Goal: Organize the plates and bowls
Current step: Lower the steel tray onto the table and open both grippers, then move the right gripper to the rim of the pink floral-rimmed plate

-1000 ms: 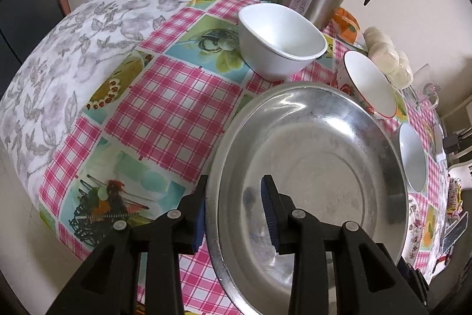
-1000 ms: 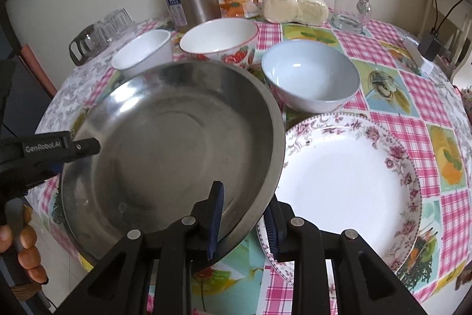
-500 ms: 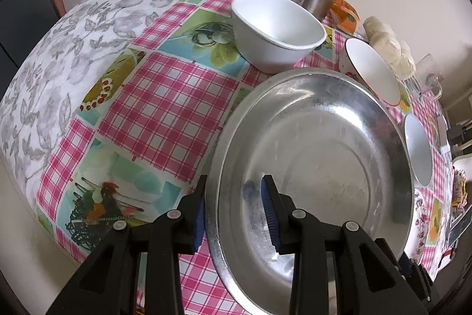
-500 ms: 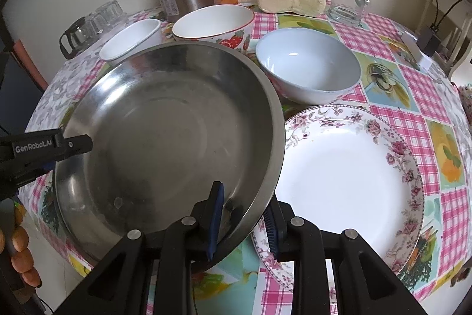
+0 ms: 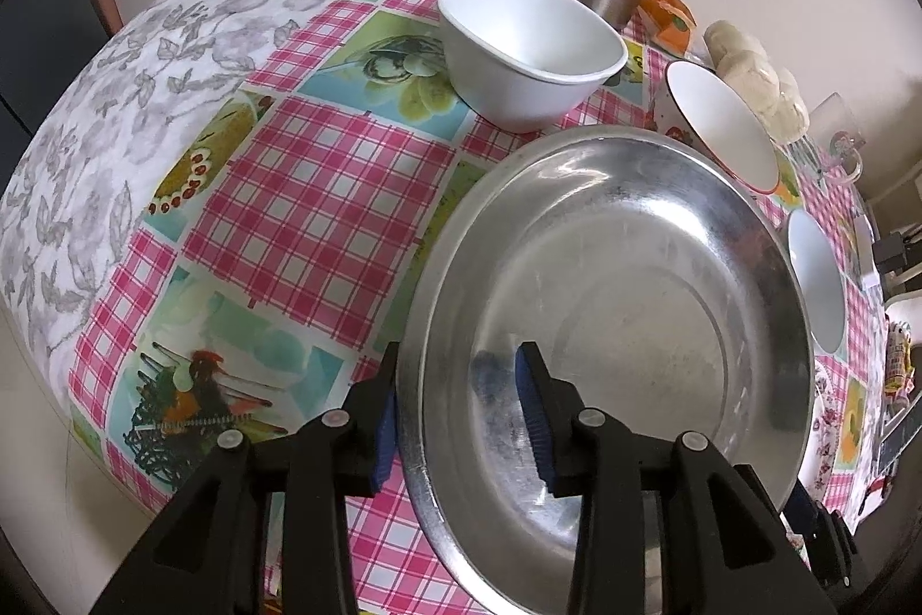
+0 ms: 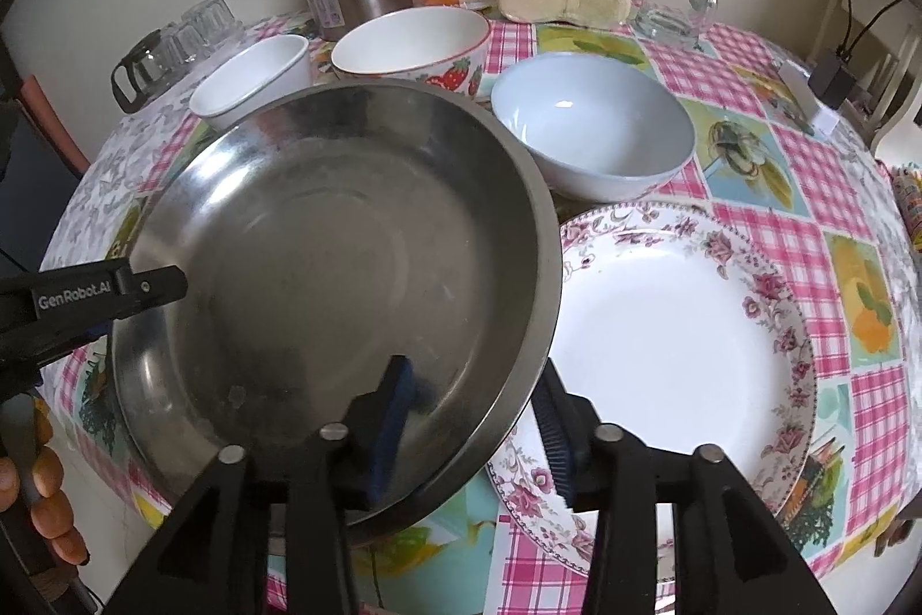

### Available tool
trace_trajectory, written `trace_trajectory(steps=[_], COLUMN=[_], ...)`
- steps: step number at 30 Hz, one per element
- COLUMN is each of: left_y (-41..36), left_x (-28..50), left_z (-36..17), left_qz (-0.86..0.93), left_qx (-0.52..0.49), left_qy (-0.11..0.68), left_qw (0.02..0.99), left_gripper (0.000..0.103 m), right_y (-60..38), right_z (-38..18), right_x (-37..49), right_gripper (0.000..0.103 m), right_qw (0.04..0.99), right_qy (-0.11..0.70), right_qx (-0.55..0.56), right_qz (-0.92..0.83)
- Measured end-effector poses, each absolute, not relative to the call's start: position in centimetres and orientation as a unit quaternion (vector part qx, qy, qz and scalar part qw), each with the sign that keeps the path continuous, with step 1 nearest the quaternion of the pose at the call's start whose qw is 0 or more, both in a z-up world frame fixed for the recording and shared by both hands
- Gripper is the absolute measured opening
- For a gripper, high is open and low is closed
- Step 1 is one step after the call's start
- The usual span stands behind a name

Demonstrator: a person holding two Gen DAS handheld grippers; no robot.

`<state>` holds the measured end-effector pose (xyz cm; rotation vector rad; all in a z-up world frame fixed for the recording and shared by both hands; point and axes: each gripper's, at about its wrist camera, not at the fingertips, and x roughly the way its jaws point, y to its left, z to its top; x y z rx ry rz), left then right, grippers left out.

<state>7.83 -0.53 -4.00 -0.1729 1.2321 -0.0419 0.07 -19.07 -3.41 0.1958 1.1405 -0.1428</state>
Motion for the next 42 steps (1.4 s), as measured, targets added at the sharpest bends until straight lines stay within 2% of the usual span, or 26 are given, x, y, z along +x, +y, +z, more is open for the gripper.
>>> trace_trajectory(steps=[3, 5, 13, 15, 16, 17, 18, 24, 31, 42], left_y=[-0.8, -0.9, -0.7, -0.6, -0.7, -0.7, -0.6, 0.1, -0.4, -4.1], left_x=[7.8, 7.7, 7.6, 7.6, 7.6, 7.6, 7.5, 7.4, 7.3, 5.5], left_z=[-3.6, -3.2, -3.0, -2.9, -2.9, -2.8, -2.6, -1.6, -1.0, 3.1], left_qz=[-0.023, -0.023, -0.005, -0.003, 0.001, 0.007, 0.007, 0.021, 0.015, -0.09], left_qx=[-0.078, -0.075, -0.059, -0.056, -0.053, -0.048, -0.047, -0.052, -0.041, -0.052], left_qy=[0.571, 0.566, 0.563, 0.561, 0.56, 0.555, 0.55, 0.522, 0.513, 0.439], left_qw=[0.817, 0.821, 0.824, 0.826, 0.827, 0.83, 0.834, 0.851, 0.857, 0.892], left_gripper=[0.051, 0.058, 0.06, 0.064, 0.082, 0.095, 0.096, 0.1, 0.1, 0.1], right_y=[-19.1, -19.2, -20.1, -20.2, -20.2, -20.2, -20.2, -20.3, -20.9, -25.7], right_z=[-2.8, -2.5, -1.3, -1.1, -1.0, -1.0, -0.9, -0.6, -0.2, 3.3], right_x=[0.0, -0.2, -0.6, -0.6, -0.6, -0.6, -0.6, -0.8, -1.0, -3.5], right_gripper=[0.058, 0.06, 0.085, 0.089, 0.096, 0.1, 0.103, 0.103, 0.103, 0.103], right_qw=[0.839, 0.84, 0.85, 0.853, 0.854, 0.854, 0.856, 0.861, 0.86, 0.877], right_qy=[0.532, 0.529, 0.511, 0.506, 0.505, 0.504, 0.501, 0.491, 0.491, 0.44], right_qx=[0.092, 0.093, 0.102, 0.102, 0.102, 0.102, 0.1, 0.1, 0.099, 0.13], right_qz=[-0.069, -0.075, -0.081, -0.08, -0.08, -0.08, -0.079, -0.084, -0.098, -0.144])
